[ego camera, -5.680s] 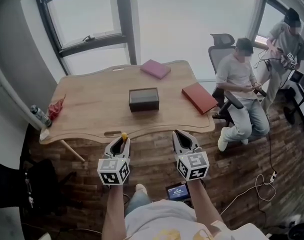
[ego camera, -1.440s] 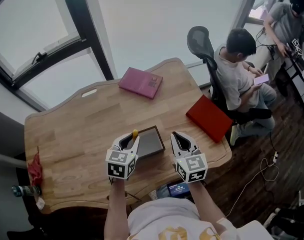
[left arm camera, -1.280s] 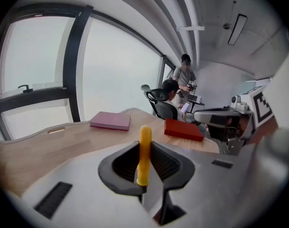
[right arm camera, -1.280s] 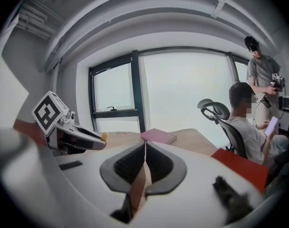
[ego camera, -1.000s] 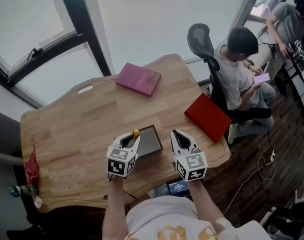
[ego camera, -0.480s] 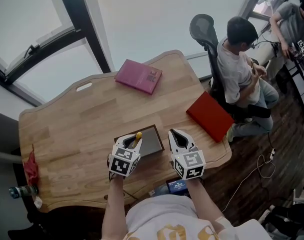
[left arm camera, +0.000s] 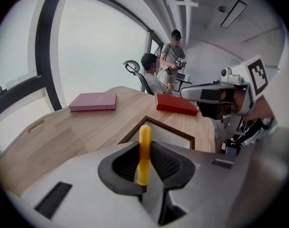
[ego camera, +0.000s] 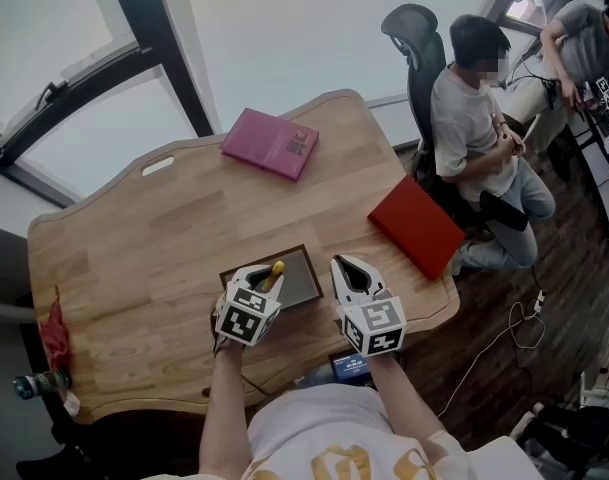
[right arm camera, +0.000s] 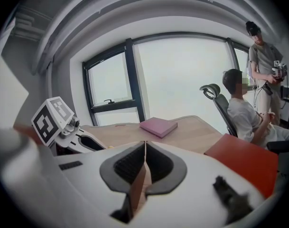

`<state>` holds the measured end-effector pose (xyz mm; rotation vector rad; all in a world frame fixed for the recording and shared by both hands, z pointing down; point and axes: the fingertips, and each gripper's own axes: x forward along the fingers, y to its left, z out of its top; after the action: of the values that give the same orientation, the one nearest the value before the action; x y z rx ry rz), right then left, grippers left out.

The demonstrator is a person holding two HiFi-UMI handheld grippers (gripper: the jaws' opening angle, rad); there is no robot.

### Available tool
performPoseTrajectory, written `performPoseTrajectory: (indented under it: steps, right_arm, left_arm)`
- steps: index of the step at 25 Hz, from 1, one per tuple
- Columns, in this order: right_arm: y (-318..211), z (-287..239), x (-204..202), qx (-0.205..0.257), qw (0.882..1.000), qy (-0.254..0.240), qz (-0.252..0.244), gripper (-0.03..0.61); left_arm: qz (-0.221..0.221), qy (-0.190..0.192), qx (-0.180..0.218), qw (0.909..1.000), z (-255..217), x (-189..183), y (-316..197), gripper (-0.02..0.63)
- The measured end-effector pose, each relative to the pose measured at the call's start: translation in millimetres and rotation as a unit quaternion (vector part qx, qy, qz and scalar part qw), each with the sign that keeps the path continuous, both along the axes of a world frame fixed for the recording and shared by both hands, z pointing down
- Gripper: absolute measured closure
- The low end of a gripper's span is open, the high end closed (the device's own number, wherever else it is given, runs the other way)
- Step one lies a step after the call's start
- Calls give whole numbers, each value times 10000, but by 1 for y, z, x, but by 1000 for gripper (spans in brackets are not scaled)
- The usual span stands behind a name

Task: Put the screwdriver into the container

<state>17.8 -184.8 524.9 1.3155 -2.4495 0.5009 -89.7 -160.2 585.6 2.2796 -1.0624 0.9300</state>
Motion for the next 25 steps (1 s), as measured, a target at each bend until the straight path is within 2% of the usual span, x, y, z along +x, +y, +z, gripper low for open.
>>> performPoseTrajectory:
  steps: [12, 25]
  right_arm:
    - [-1, 10, 5, -120, 9999, -86, 55, 546]
    - [-6, 24, 9, -324, 9994, -110, 13, 546]
  left_arm:
    - [430, -272, -234, 9984, 16, 12, 3, 535]
    - [666, -371, -631, 9951, 36, 23, 4, 535]
